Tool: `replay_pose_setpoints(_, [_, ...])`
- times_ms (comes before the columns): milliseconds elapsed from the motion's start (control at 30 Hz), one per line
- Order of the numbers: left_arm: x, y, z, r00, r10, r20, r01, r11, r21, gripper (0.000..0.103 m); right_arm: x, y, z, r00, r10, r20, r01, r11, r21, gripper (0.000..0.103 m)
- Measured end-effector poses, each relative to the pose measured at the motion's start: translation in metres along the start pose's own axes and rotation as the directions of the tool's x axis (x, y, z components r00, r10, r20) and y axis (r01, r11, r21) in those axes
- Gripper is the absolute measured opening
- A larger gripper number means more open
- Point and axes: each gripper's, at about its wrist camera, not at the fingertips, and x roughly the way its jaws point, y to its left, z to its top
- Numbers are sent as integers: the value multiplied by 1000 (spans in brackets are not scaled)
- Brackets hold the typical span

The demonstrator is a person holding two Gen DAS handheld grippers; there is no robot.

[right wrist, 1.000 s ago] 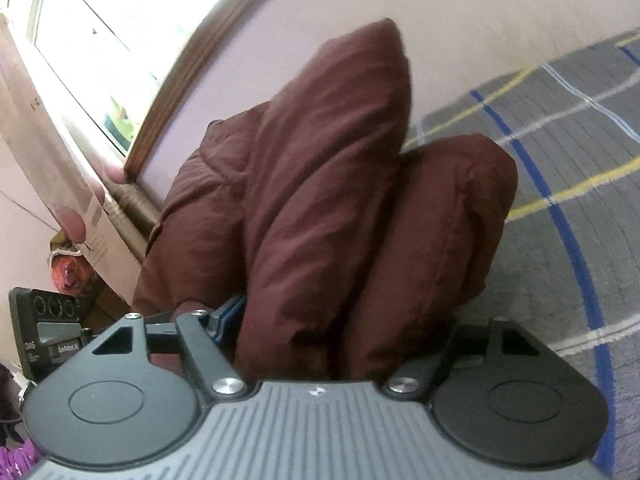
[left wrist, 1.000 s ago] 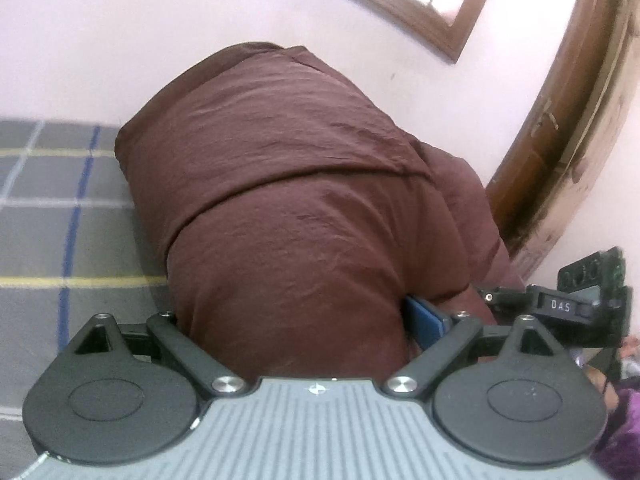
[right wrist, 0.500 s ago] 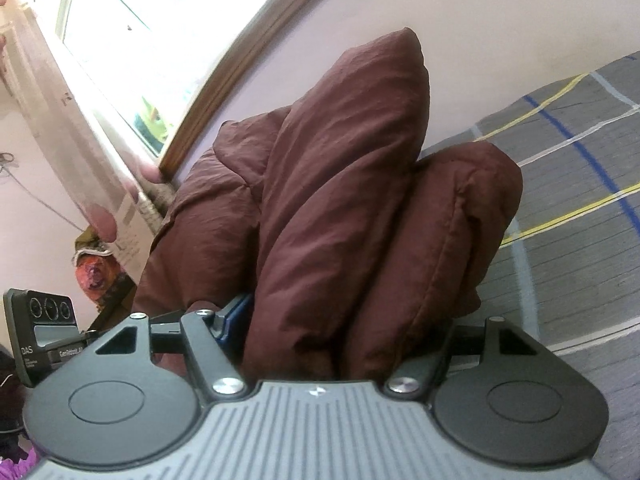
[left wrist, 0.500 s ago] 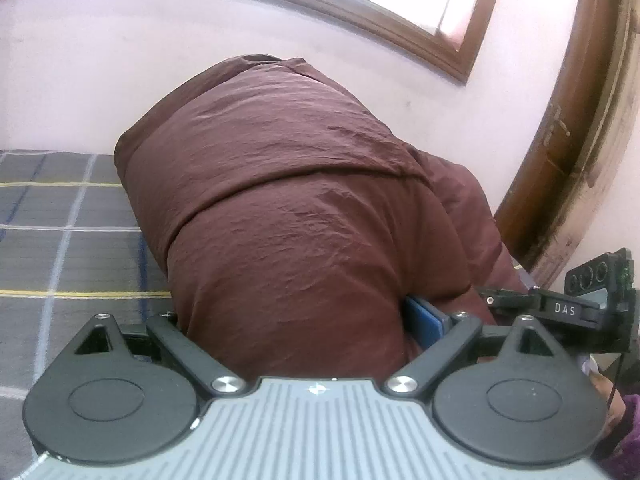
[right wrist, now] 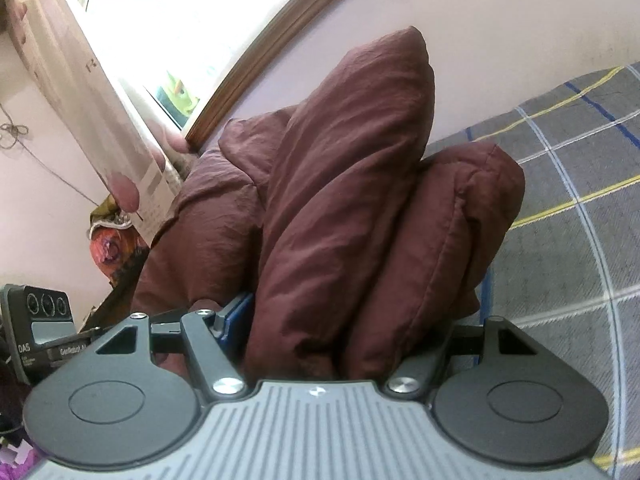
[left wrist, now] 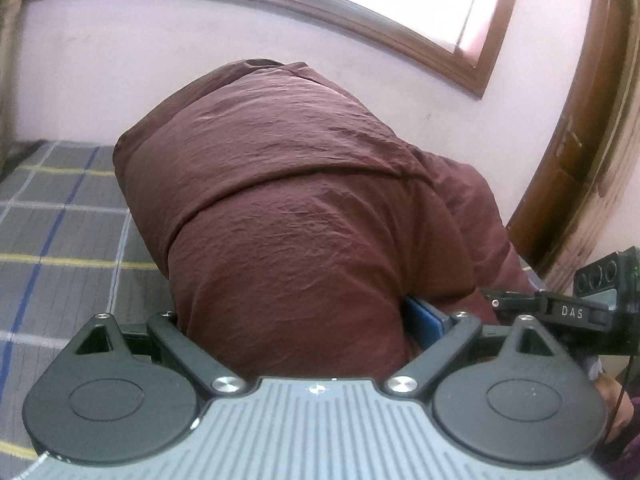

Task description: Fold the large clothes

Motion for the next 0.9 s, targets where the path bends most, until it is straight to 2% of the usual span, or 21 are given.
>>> replay_pose_setpoints(233, [-11,5,-4,1000,1,8,-1,1000,-8,92,-1,9,-7,1000,6,-8,-6,1000,16,70])
replay_pose_setpoints(533, [-11,14,-11,1000,7,-9,-8,999,-40,92,7,2,-20,1000,7,-25,-6,999,48,70])
replay_pose_setpoints(667, [-6,21,-18,1000,13,-14,-14,998,-68,95,10,-4,-26,999,-8,-32,10,998,64,70])
replay_pose_setpoints(767, [-4,26,-25,999,36,-5,-36,996,-76,102,10,-14,-29,999,-15,-28,17,996,87,69])
replay_pose_setpoints(900, [-8,29,-35,998,61,5,-60,994,-88,103,12,-20,-35,1000,-11,-21,13,995,99,75])
